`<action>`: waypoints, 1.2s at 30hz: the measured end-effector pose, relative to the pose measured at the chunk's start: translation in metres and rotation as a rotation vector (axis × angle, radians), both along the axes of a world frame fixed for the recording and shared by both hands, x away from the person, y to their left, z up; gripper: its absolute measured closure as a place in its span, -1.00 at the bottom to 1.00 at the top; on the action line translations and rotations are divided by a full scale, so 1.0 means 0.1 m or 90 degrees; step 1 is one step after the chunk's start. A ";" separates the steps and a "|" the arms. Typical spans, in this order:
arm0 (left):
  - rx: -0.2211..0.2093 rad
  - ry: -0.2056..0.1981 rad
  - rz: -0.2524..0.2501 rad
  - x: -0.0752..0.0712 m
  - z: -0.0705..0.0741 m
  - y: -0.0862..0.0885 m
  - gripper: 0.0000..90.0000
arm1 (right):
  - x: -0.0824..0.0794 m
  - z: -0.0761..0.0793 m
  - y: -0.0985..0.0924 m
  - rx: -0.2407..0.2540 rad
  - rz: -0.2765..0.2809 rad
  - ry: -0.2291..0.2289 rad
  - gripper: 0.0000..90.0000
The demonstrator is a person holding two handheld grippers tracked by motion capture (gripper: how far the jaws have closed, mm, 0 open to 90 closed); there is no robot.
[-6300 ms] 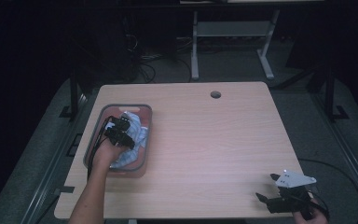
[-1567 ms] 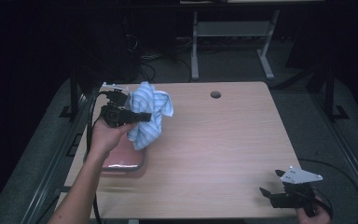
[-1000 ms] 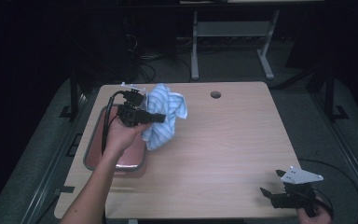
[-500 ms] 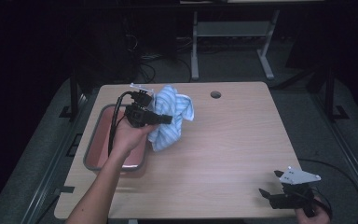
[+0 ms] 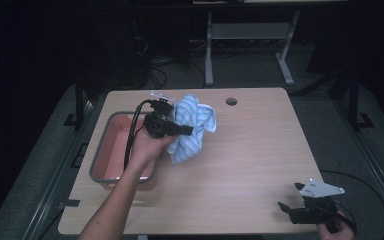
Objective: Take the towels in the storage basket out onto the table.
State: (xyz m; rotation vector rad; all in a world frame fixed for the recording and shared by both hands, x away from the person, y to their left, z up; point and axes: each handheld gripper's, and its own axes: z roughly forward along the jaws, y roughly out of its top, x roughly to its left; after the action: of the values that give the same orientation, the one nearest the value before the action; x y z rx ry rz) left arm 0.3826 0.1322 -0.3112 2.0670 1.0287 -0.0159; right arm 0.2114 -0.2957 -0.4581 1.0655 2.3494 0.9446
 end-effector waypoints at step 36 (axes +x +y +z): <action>0.015 0.033 -0.039 0.07 -0.37 -0.49 0.51 | -0.01 0.00 -0.01 -0.003 0.001 0.001 -0.69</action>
State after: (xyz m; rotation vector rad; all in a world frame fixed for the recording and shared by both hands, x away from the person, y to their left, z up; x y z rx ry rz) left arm 0.3895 0.0828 -0.3481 2.1285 1.0006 -0.0902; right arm 0.2107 -0.2972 -0.4584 1.0623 2.3529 0.9379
